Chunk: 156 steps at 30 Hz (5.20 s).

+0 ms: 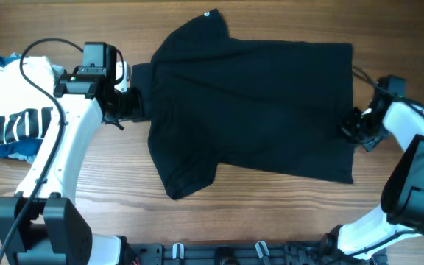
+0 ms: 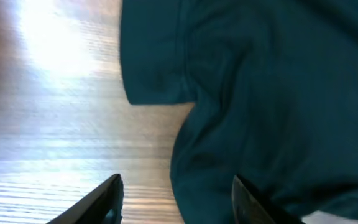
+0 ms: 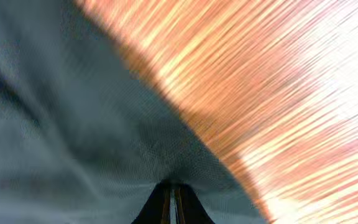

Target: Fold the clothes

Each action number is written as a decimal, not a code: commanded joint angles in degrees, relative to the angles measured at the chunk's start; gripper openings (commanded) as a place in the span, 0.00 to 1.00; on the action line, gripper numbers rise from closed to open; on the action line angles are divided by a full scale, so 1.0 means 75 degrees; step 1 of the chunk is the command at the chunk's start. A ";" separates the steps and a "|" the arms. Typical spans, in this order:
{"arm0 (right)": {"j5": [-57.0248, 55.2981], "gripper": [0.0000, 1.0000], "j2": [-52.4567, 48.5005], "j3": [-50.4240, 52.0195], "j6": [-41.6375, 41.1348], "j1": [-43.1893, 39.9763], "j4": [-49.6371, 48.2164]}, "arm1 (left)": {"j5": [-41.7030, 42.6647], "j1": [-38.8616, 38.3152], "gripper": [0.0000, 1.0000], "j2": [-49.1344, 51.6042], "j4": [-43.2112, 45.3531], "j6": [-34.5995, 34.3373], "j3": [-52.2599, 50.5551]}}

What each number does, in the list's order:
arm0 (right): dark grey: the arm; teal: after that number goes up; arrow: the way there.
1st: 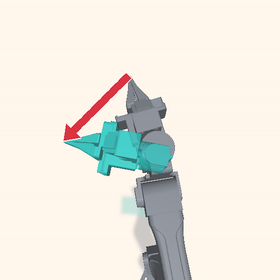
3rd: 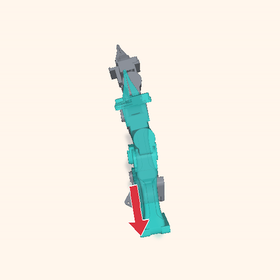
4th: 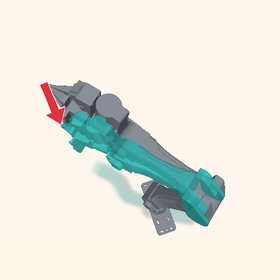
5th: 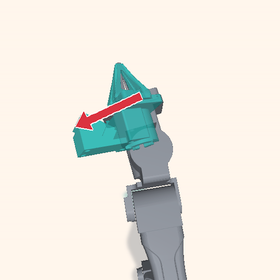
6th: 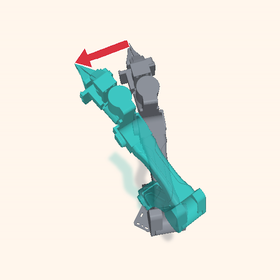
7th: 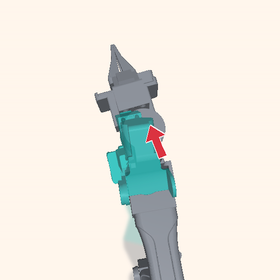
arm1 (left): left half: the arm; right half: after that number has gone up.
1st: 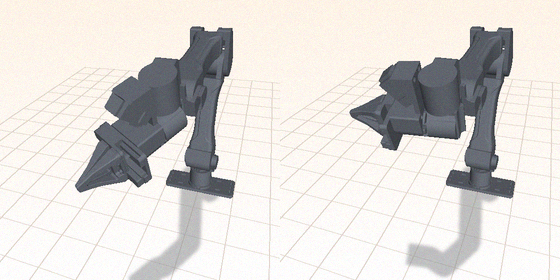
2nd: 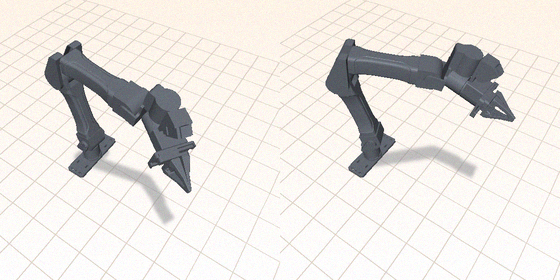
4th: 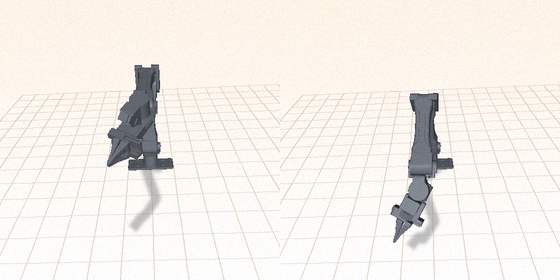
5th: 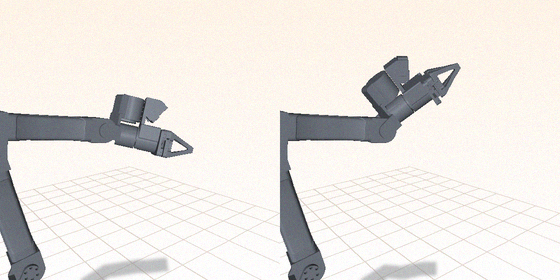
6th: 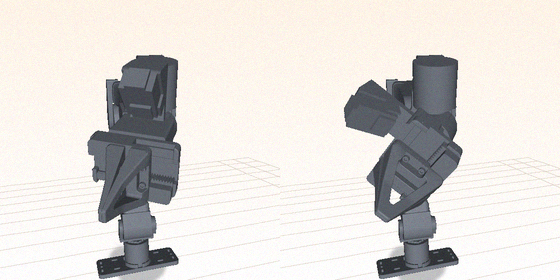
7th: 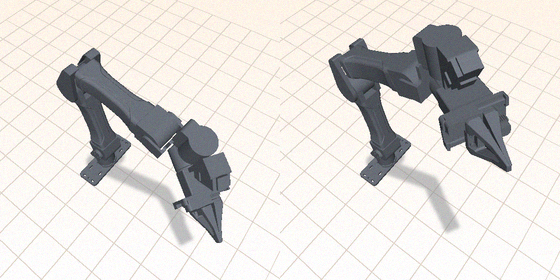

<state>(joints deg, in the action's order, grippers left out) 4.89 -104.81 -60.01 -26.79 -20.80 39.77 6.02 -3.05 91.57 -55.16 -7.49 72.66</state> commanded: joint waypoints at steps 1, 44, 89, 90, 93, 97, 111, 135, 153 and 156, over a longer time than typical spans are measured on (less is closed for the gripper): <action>-0.0280 0.05 -0.0350 -0.0326 0.0391 -0.0542 0.0268 | 0.0909 -0.0015 0.58 0.0093 -0.0055 -0.0096 -0.0667; -0.0105 0.68 0.2130 0.2361 0.0475 -0.0638 0.1451 | 0.2273 -0.0478 0.04 -0.1795 0.0332 -0.1466 -0.3579; 0.2442 0.04 0.2430 0.1437 -0.2183 -0.0638 -0.1988 | 0.1585 -0.0796 0.04 -0.0889 0.7682 -0.0825 -0.3576; 0.2530 0.04 0.2317 0.1437 -0.2122 -0.0635 -0.2148 | 0.1585 -0.0796 0.04 -0.0793 0.7877 -0.0825 -0.3576; 0.2771 0.49 0.2110 0.1437 -0.1294 -0.0632 -0.2865 | 0.1387 -0.0784 0.55 -0.0574 0.8300 -0.0825 -0.3576; 0.2585 0.66 0.2110 0.1437 -0.0586 -0.0638 -0.2451 | 0.0784 -0.0589 0.81 -0.0609 0.7557 -0.0822 -0.3576; 0.1955 0.78 0.2101 0.2588 0.0705 -0.0629 -0.1903 | 0.0816 -0.0323 0.78 0.0032 0.4992 -0.0597 -0.3701; 0.1801 0.16 0.2101 0.3092 0.1215 0.0723 -0.2043 | -0.0705 0.0644 0.04 -0.0312 0.4613 -0.1641 -0.3678; 0.0979 0.69 0.2264 0.1929 0.1075 0.0239 -0.0134 | -0.1725 0.0644 0.41 -0.0941 0.3124 -0.1641 -0.3678; 0.1740 0.66 0.2264 0.1848 0.1355 0.0239 -0.0382 | -0.1725 0.0644 0.57 -0.0941 0.3031 -0.1641 -0.3678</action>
<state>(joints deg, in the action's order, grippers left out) 11.07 -88.18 -44.42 -19.31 -18.87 38.24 -5.67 1.30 85.49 -31.88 -19.66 45.39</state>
